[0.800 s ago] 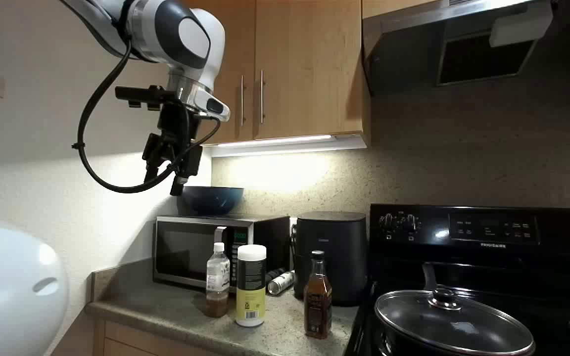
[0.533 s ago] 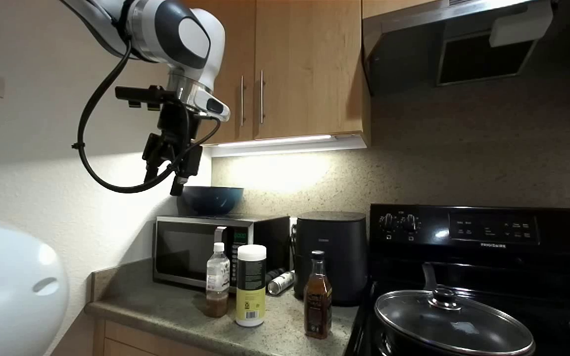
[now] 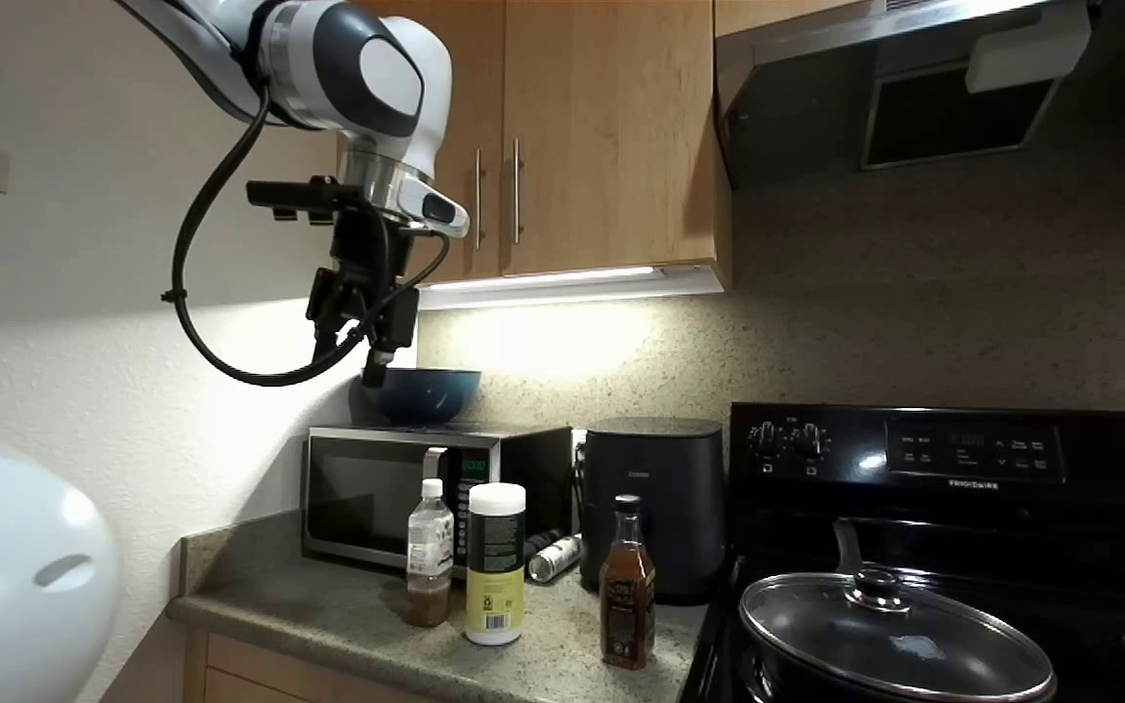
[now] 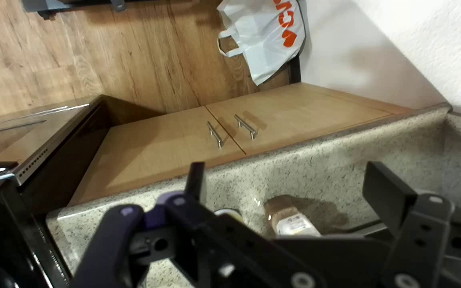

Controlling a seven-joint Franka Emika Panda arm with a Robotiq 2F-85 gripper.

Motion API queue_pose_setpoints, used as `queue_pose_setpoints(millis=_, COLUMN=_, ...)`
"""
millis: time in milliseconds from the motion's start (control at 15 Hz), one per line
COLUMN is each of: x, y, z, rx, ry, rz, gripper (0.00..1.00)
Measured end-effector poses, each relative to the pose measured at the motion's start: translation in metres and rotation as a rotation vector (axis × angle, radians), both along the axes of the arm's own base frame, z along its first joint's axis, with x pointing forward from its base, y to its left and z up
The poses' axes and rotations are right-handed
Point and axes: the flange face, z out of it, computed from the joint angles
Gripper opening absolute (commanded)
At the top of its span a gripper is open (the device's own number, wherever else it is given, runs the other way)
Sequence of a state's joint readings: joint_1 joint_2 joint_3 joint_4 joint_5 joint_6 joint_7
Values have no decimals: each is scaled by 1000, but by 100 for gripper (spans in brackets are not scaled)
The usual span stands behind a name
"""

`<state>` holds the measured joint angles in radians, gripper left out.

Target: Move the glass bottle backwards and move the container on the right to the right then move the glass bottle forwards.

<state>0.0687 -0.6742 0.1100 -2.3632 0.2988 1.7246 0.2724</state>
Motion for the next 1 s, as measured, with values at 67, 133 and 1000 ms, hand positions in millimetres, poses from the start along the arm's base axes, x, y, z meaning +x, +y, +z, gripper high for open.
queue_pose_setpoints(millis=67, x=7, y=-6, z=-2, rx=-14, ry=-18, rz=-24, gripper=100)
queue_pose_setpoints(millis=133, x=14, y=-12, z=-4, rx=-34, ry=-31, rz=-53, gripper=100)
queue_pose_setpoints(millis=1000, x=72, y=-58, z=-43, rx=-252, ry=-92, rz=-348, gripper=100)
